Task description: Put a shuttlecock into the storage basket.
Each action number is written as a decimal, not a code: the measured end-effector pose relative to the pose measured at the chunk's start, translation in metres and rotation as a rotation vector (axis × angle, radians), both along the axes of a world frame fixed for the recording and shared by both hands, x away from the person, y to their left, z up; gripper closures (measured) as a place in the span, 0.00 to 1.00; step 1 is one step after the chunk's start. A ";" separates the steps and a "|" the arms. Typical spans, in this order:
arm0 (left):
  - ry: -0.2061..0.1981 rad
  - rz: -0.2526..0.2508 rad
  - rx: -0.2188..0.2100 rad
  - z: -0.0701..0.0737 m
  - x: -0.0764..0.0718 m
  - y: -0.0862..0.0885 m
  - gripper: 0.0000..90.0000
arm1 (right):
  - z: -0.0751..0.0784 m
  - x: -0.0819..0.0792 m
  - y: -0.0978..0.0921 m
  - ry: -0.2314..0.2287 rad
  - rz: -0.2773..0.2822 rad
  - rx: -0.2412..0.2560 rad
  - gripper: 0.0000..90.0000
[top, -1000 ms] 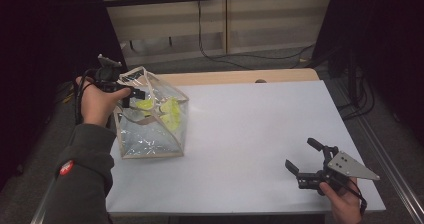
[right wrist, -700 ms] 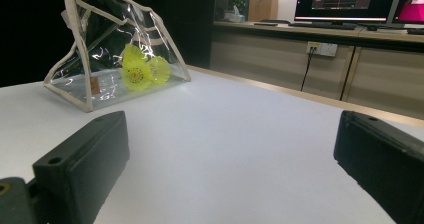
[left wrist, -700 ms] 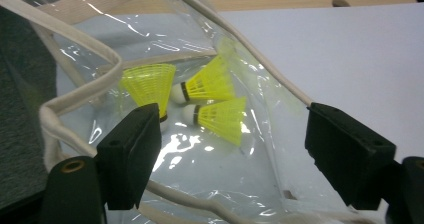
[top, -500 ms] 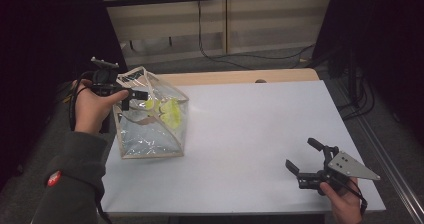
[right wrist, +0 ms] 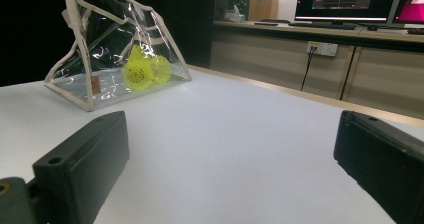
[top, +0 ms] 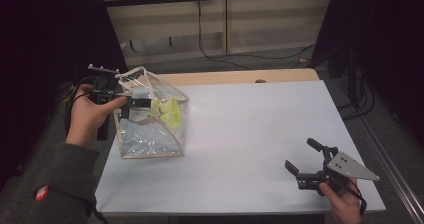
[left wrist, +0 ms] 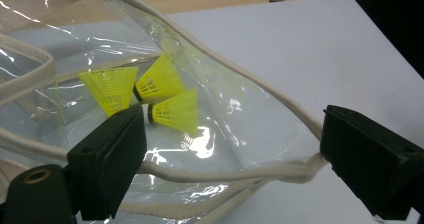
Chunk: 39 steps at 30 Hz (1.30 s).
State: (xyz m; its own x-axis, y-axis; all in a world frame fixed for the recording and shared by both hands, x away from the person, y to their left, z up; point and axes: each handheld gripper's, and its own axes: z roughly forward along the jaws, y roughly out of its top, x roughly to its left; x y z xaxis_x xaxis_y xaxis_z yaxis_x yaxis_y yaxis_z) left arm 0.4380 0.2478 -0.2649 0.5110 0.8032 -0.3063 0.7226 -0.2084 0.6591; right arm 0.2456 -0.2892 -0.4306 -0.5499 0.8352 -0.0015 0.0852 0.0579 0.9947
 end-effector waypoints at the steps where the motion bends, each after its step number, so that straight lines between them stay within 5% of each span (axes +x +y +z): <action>1: 0.001 -0.003 -0.005 0.000 -0.001 0.000 0.11 | 0.000 0.000 0.000 -0.001 0.000 0.000 0.01; 12: -0.047 -0.039 -0.067 -0.008 -0.013 -0.002 0.09 | 0.000 0.000 0.000 -0.003 0.001 -0.001 0.01; 23: -0.087 -0.051 -0.086 -0.010 -0.021 -0.004 0.09 | 0.000 0.000 0.000 -0.003 0.002 -0.002 0.01; 39: -0.094 -0.069 -0.080 -0.010 -0.030 -0.002 0.09 | 0.000 0.000 0.000 -0.002 0.002 0.002 0.01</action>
